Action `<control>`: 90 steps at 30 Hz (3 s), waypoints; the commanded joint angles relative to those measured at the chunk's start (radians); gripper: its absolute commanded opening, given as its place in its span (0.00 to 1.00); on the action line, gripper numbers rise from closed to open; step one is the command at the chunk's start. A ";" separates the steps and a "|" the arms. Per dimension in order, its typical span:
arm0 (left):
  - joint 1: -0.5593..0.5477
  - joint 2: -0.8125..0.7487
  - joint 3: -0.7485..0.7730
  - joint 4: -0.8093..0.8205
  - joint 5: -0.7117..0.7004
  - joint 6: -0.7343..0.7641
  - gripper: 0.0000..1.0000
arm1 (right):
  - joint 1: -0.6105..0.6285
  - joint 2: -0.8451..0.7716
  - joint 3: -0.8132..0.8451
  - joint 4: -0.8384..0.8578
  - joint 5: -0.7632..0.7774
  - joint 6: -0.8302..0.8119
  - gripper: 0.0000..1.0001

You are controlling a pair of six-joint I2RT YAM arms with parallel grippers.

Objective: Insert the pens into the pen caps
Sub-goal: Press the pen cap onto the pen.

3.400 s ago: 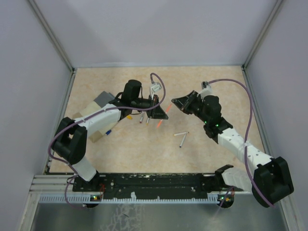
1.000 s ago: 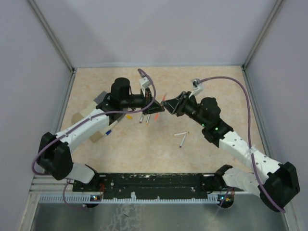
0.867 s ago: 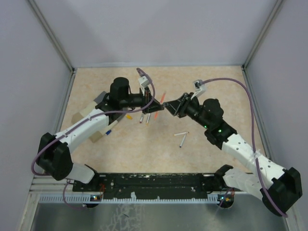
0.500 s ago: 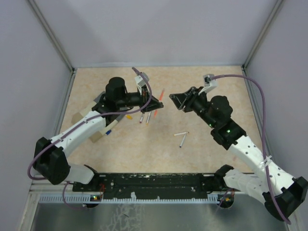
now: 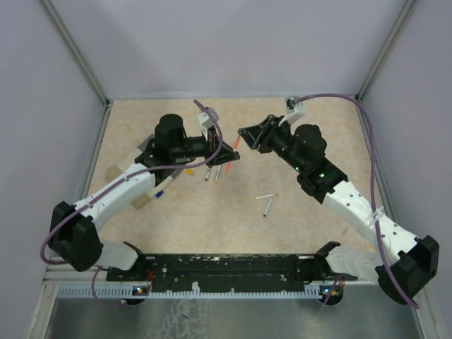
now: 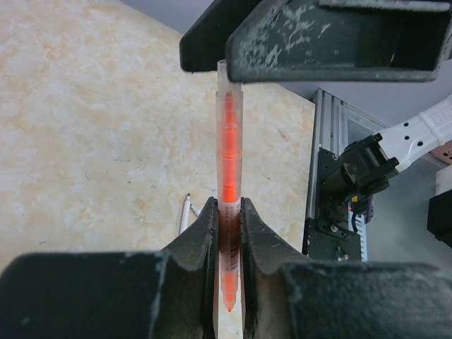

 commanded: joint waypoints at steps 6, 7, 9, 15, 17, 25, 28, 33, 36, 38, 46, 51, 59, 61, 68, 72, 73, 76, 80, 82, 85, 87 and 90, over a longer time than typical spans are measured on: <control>0.003 -0.004 0.000 0.036 0.037 0.000 0.00 | 0.006 0.033 0.061 0.076 -0.105 -0.001 0.32; 0.003 -0.003 0.002 0.036 0.038 -0.001 0.00 | 0.006 0.033 0.061 0.076 -0.106 -0.003 0.30; 0.003 0.000 0.002 0.033 0.041 -0.003 0.00 | 0.007 0.037 0.056 0.073 -0.103 -0.007 0.26; 0.003 0.001 0.008 0.022 0.037 -0.009 0.00 | 0.006 0.049 0.038 0.082 -0.098 -0.019 0.12; 0.003 0.003 0.015 0.019 0.032 -0.013 0.00 | 0.006 0.052 0.033 0.081 -0.106 -0.029 0.06; 0.003 0.009 0.040 0.069 0.013 -0.070 0.00 | 0.007 0.050 0.022 0.025 -0.121 -0.094 0.00; 0.003 -0.001 0.045 0.089 -0.003 -0.074 0.00 | 0.007 0.054 0.033 -0.016 -0.147 -0.121 0.00; -0.001 -0.002 0.073 0.071 -0.020 -0.061 0.00 | 0.075 0.057 0.025 -0.078 -0.074 -0.170 0.00; -0.006 0.001 0.091 0.053 -0.028 -0.042 0.00 | 0.107 0.060 -0.024 -0.085 -0.087 -0.159 0.00; -0.006 -0.005 0.092 0.069 -0.043 -0.042 0.00 | 0.137 0.049 -0.070 -0.085 -0.081 -0.152 0.00; -0.008 0.006 0.128 0.121 -0.061 -0.061 0.00 | 0.297 0.042 -0.245 -0.080 0.008 -0.092 0.00; -0.009 0.020 0.155 0.127 -0.062 -0.063 0.00 | 0.354 0.043 -0.315 -0.058 0.027 -0.048 0.00; -0.009 0.022 0.147 0.105 -0.030 -0.045 0.00 | 0.238 -0.026 -0.132 -0.098 0.046 -0.103 0.00; -0.009 0.024 0.143 0.078 -0.026 -0.029 0.00 | 0.207 -0.037 -0.080 -0.092 0.060 -0.128 0.00; -0.009 0.046 0.137 0.028 0.000 -0.002 0.00 | 0.167 -0.040 0.093 -0.117 0.136 -0.237 0.21; -0.010 0.054 0.137 0.010 0.003 0.016 0.00 | 0.163 -0.067 0.129 -0.117 0.182 -0.263 0.30; -0.009 0.056 0.136 0.004 0.003 0.021 0.00 | 0.163 -0.078 0.133 -0.120 0.199 -0.271 0.32; -0.009 0.059 0.131 -0.004 0.004 0.032 0.00 | 0.163 -0.112 0.132 -0.134 0.249 -0.291 0.36; -0.009 0.066 0.129 -0.015 0.005 0.042 0.00 | 0.163 -0.149 0.132 -0.191 0.307 -0.326 0.39; -0.009 0.069 0.127 -0.026 0.000 0.050 0.00 | 0.163 -0.165 0.127 -0.233 0.356 -0.336 0.39; -0.009 0.070 0.117 -0.040 -0.020 0.064 0.00 | 0.163 -0.187 0.107 -0.309 0.454 -0.328 0.39; -0.008 0.070 0.110 -0.047 -0.032 0.070 0.00 | 0.163 -0.196 0.089 -0.358 0.512 -0.312 0.39; -0.007 0.068 0.104 -0.053 -0.051 0.076 0.00 | 0.162 -0.190 0.076 -0.446 0.565 -0.283 0.39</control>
